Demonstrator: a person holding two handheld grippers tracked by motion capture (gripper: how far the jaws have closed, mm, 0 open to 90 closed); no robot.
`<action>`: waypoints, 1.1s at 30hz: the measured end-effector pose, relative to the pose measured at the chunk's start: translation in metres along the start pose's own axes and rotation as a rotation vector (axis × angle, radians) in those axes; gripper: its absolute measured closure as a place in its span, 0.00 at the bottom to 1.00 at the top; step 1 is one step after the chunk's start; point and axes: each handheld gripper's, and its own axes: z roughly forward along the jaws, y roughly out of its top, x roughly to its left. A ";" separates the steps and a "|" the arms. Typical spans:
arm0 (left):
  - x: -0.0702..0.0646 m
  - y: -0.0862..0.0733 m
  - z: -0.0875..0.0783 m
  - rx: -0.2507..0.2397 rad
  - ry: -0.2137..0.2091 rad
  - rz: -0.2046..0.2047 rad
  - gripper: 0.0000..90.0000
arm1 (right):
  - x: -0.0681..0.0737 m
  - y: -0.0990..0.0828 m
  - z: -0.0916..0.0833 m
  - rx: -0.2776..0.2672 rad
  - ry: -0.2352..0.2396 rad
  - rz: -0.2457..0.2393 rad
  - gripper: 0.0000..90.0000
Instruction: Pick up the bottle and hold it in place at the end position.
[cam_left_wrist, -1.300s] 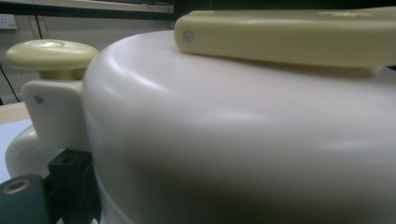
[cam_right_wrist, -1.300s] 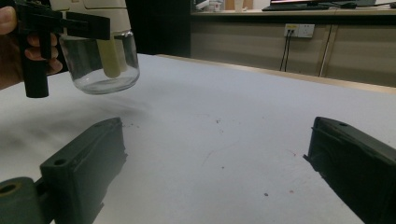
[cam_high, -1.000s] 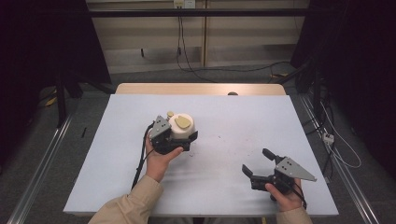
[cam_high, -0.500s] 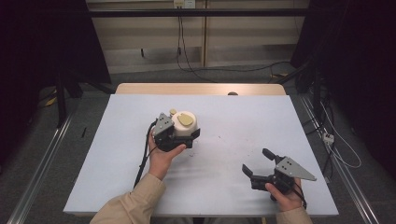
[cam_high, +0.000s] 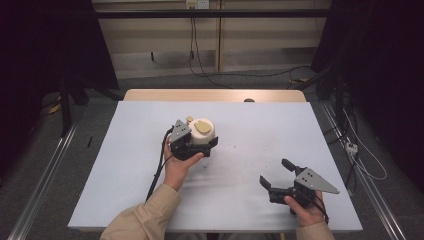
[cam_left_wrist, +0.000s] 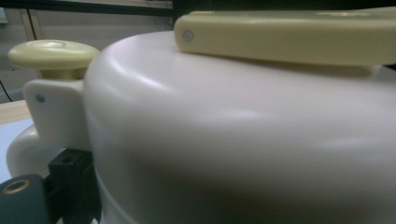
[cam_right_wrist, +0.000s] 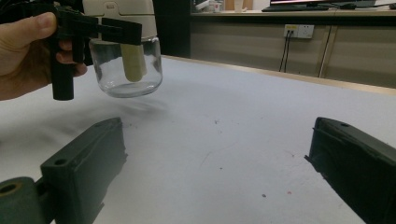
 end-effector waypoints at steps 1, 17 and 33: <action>0.000 0.000 0.001 0.004 -0.006 0.005 0.07 | 0.000 0.000 0.000 0.001 0.000 0.001 0.03; -0.003 0.006 0.017 0.000 -0.019 0.003 0.07 | -0.001 0.000 0.001 -0.002 0.002 -0.005 0.03; -0.002 0.007 0.028 0.003 0.005 -0.009 0.07 | -0.002 0.000 0.001 -0.005 0.004 0.002 0.04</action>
